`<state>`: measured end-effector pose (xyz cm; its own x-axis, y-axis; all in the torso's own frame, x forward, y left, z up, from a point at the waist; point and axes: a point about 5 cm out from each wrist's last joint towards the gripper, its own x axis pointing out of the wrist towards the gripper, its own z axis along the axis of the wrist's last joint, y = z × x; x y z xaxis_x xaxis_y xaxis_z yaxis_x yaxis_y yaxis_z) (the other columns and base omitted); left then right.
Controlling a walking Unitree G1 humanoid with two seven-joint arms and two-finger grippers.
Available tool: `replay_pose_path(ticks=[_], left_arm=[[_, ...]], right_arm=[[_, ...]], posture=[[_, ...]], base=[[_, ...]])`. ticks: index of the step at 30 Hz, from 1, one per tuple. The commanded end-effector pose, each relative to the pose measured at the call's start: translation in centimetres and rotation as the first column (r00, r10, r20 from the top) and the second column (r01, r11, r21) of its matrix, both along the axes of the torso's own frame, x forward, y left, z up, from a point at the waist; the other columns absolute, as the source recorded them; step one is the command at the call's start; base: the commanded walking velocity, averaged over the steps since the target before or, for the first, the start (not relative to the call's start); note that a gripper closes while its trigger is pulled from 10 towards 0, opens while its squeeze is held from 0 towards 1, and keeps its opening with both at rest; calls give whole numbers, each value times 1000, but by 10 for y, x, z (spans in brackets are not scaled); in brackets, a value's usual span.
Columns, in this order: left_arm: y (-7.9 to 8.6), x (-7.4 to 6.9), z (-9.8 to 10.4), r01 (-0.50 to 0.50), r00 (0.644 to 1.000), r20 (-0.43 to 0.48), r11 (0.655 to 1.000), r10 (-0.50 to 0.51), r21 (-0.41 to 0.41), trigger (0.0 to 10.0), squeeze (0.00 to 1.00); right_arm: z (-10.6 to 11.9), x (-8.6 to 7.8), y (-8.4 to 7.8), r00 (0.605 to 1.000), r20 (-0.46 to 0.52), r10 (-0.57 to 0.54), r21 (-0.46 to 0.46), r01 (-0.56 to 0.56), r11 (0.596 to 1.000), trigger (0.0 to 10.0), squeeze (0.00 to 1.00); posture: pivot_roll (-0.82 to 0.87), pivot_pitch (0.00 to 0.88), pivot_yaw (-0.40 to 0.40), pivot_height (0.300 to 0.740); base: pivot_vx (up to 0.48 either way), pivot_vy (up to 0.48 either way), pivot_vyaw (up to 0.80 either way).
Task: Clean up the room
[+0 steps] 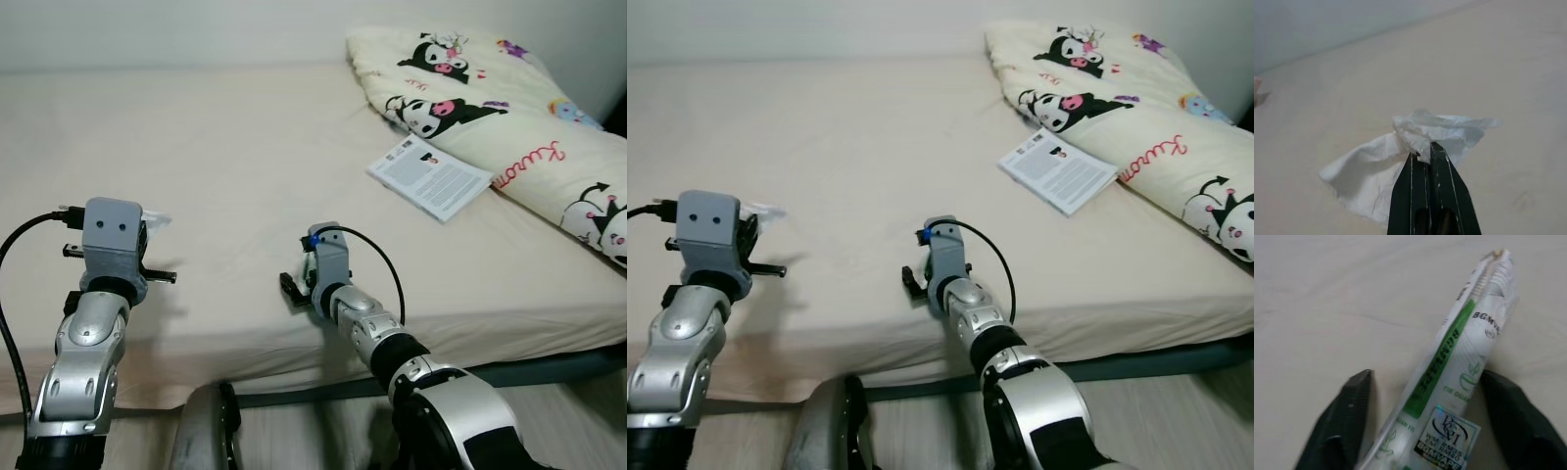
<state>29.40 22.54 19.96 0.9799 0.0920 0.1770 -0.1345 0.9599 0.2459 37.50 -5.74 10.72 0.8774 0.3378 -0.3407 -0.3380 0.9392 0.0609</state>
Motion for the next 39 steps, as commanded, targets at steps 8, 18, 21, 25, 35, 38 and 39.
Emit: replay_pose_path(ticks=[8, 18, 21, 25, 35, 38, 39], left_arm=[[3, -12, -2, -4, 998, -57, 999, 6, 37, 10000, 0], [1, -14, -4, -3, 996, -85, 999, 6, 35, 10000, 0], [-2, -10, -7, -5, 996, -84, 1000, 6, 10, 10000, 0], [-6, -4, -12, 5, 996, -89, 999, -9, -36, 10000, 0], [-54, 40, -53, 69, 971, -183, 910, -155, -409, 10000, 0], [-56, 44, -55, 64, 968, -194, 906, -158, -418, 10000, 0], [-61, 50, -56, 86, 964, -193, 905, -180, -416, 10000, 0]], right_arm=[[-6, -1, -9, 999, -37, -40, 11, 41, 999, 0, 0], [0, 5, -24, 994, -35, -104, 116, 107, 987, 0, 0], [9, 9, -29, 994, -4, -109, 193, 107, 975, 0, 0], [18, 13, -34, 993, 29, -113, 258, 102, 961, 0, 0], [-10, -10, -97, 988, 106, -114, 341, 71, 937, 0, 0], [-16, -15, -105, 988, 97, -123, 334, 84, 939, 0, 0], [-27, -24, -119, 985, 86, -148, 306, 115, 945, 0, 0]], posture=[[439, 311, 5, 451], [423, 292, -7, 451], [400, 267, -21, 451], [366, 227, -44, 451], [203, 3, -81, 486], [196, 0, -81, 491], [164, 0, -76, 496]], base=[[0, 0, 0], [0, 0, 0], [0, 0, 0], [0, 0, 0], [-46, 0, 0], [-475, 0, 0], [-274, 0, 0]])
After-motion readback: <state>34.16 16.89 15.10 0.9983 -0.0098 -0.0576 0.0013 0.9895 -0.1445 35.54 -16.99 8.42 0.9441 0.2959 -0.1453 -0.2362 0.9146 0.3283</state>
